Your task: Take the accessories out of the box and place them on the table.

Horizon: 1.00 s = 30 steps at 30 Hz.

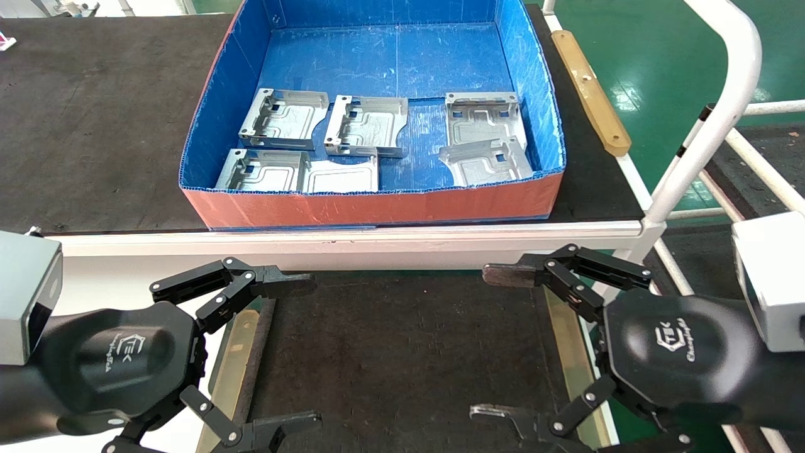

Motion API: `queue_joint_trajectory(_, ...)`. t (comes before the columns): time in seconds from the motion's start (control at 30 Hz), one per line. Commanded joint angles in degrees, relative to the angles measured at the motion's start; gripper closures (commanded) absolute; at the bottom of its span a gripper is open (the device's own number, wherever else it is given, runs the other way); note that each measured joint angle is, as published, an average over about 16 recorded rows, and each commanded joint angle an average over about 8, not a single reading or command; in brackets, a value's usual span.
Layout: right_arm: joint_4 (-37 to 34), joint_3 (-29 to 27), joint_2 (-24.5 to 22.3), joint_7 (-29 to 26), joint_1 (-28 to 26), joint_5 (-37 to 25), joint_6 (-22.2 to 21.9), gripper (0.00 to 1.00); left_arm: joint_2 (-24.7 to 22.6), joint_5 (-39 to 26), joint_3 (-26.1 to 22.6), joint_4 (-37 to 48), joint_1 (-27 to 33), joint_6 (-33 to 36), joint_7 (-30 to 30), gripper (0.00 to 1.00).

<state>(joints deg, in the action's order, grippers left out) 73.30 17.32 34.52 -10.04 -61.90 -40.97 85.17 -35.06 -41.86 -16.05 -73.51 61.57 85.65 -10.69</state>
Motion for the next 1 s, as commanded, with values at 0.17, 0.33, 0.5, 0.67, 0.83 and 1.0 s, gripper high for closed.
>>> queue_joint_trajectory(0.17, 0.0, 0.0, 0.0, 0.0, 0.0, 0.0, 0.0, 0.0, 0.0, 0.0, 0.0, 0.0, 0.0, 0.0, 0.0, 0.0)
queue_joint_trajectory(0.33, 0.0, 0.0, 0.0, 0.0, 0.0, 0.0, 0.0, 0.0, 0.0, 0.0, 0.0, 0.0, 0.0, 0.0, 0.0, 0.0)
queue_joint_trajectory(0.5, 0.0, 0.0, 0.0, 0.0, 0.0, 0.0, 0.0, 0.0, 0.0, 0.0, 0.0, 0.0, 0.0, 0.0, 0.0, 0.0)
queue_joint_trajectory(0.67, 0.0, 0.0, 0.0, 0.0, 0.0, 0.0, 0.0, 0.0, 0.0, 0.0, 0.0, 0.0, 0.0, 0.0, 0.0, 0.0)
queue_joint_trajectory(0.83, 0.0, 0.0, 0.0, 0.0, 0.0, 0.0, 0.0, 0.0, -0.3, 0.0, 0.0, 0.2, 0.5, -0.5, -0.2, 0.0)
queue_joint_trajectory(1.0, 0.0, 0.0, 0.0, 0.0, 0.0, 0.0, 0.0, 0.0, -1.4, -1.4, -0.2, 1.0, 1.7, -2.9, -0.3, 0.0)
